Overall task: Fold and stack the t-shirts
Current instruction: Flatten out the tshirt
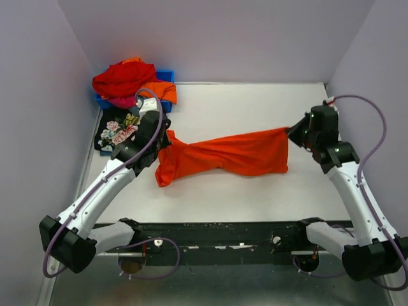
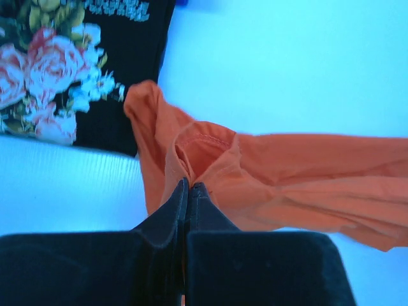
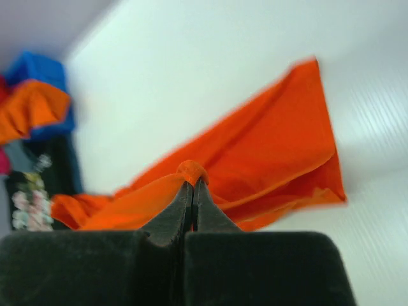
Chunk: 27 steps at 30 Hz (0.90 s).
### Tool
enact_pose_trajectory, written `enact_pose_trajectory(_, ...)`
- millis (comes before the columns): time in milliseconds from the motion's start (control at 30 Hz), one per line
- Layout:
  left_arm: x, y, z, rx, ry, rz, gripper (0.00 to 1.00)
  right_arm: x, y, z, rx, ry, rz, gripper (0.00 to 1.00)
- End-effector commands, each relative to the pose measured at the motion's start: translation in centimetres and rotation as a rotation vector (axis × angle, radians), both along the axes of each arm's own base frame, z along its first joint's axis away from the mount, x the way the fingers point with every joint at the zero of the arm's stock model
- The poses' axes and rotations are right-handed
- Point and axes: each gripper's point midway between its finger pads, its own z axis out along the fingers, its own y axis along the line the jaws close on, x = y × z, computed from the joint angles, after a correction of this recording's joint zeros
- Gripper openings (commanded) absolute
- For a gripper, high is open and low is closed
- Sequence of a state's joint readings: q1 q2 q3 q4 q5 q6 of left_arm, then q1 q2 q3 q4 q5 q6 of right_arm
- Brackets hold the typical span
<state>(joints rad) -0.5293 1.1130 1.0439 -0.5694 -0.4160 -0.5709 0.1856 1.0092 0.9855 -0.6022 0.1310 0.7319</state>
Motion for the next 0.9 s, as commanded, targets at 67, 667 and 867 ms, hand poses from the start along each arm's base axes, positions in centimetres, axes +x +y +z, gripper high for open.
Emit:
enact_pose_trajectory(67,4.3,-1.1,13.2,-0.009,-0.283,-0.046,0.00,4.2,-1.0,14.9,-0.010,-0.250,0.019,0.01)
enact_pose_trajectory(667,-12.7,3.2,47.1,-0.262,-1.107,-0.313,0.00,-17.8,-3.8,40.4,-0.071,-1.088,0.030,0.01)
enact_pose_trajectory(867,-2.9,-1.6,44.4,-0.207,-0.999,-0.292,0.00,-10.4,-4.7,36.5,-0.091,-0.853,-0.058,0.01)
